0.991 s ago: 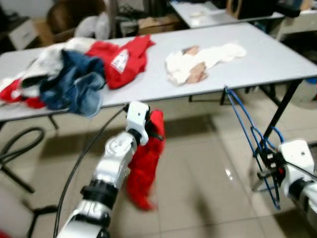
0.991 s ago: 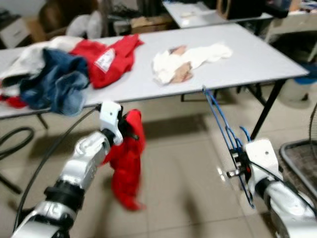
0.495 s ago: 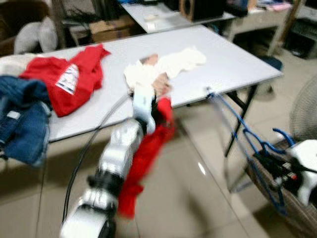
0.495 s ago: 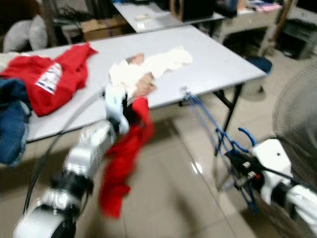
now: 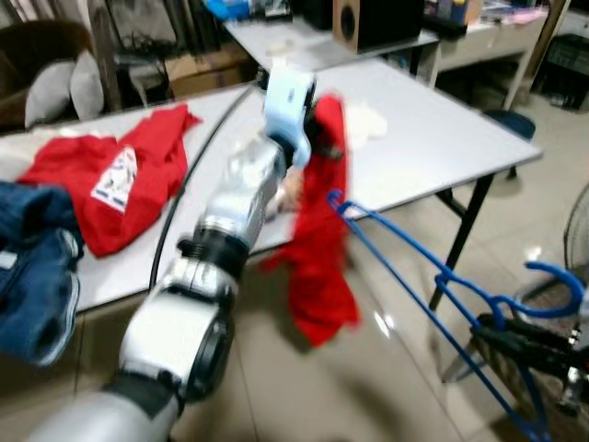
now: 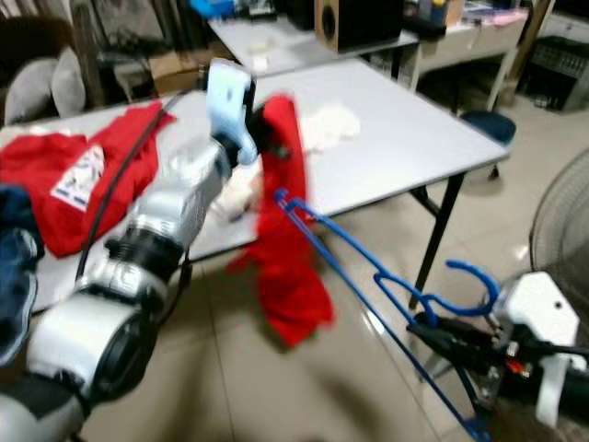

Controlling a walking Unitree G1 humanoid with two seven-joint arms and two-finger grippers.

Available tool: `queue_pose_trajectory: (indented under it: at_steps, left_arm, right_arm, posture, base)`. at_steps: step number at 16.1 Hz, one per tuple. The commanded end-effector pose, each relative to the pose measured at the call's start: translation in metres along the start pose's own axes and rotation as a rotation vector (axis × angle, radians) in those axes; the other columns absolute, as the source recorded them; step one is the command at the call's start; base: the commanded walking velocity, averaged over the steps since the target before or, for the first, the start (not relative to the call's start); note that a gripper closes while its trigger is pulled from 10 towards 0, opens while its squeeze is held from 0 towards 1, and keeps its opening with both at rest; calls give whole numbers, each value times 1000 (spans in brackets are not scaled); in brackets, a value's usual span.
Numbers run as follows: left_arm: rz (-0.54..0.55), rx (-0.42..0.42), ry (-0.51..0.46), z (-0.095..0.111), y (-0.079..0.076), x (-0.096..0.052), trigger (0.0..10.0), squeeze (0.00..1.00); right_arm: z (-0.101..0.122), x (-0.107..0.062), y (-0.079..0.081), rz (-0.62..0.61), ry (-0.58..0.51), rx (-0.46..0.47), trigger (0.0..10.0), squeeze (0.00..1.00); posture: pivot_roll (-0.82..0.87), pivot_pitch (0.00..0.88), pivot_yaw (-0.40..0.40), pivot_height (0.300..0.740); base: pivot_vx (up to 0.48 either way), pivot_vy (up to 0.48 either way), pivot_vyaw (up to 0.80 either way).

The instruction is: Hang hanger

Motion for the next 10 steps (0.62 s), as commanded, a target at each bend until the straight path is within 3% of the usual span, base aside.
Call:
queue_pose_trajectory:
  at_steps: [1,3,4,5,6,7,8,9,10]
  left_arm:
    - [2,4,-69,22,10,5,10000,0]
    - [-98,-35,-210,68,2,16,10000,0]
    - [-157,-55,-291,91,-1,15,10000,0]
    - [-178,-66,-321,101,-1,13,10000,0]
    - [-212,-75,-398,125,8,2,10000,0]
    - [-196,-42,-421,134,20,-8,10000,0]
    - [-186,-30,-423,135,23,-10,10000,0]
    - [-151,14,-422,138,37,-19,10000,0]
    - [-138,23,-425,140,42,-23,10000,0]
  right_arm:
    - [3,6,8,74,15,-18,10000,0]
    - [7,24,-8,42,56,-108,10000,0]
    - [15,32,-18,51,61,-150,10000,0]
    - [20,36,-23,51,63,-171,10000,0]
    - [40,38,-47,15,102,-283,10000,0]
    - [60,30,-67,-35,137,-379,10000,0]
    - [65,28,-71,-42,140,-396,10000,0]
    - [89,21,-92,-119,148,-486,10000,0]
    - [101,19,-103,-171,152,-537,10000,0]
  posture:
    - [-196,0,80,740]
    - [-185,0,74,740]
    - [-169,0,63,740]
    - [-169,0,63,740]
    - [-150,0,43,740]
    - [-150,0,43,740]
    - [-150,0,43,740]
    - [-150,0,43,740]
    - [-121,0,2,740]
  base:
    - [412,0,0]
    - [411,0,0]
    - [409,0,0]
    - [401,0,0]
    - [394,0,0]
    - [394,0,0]
    - [394,0,0]
    - [394,0,0]
    - [394,0,0]
Point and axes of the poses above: a point about 5 cm out from each wrist's last joint towards the gripper, its own x axis pointing out of the wrist towards the gripper, its own z axis along the axis of the wrist's last joint, y = z × x, the point moved 1 cm from there along x, pointing out of the wrist towards the gripper, and after that the axes turned 8 degrees about x, right-handed, at the moved point
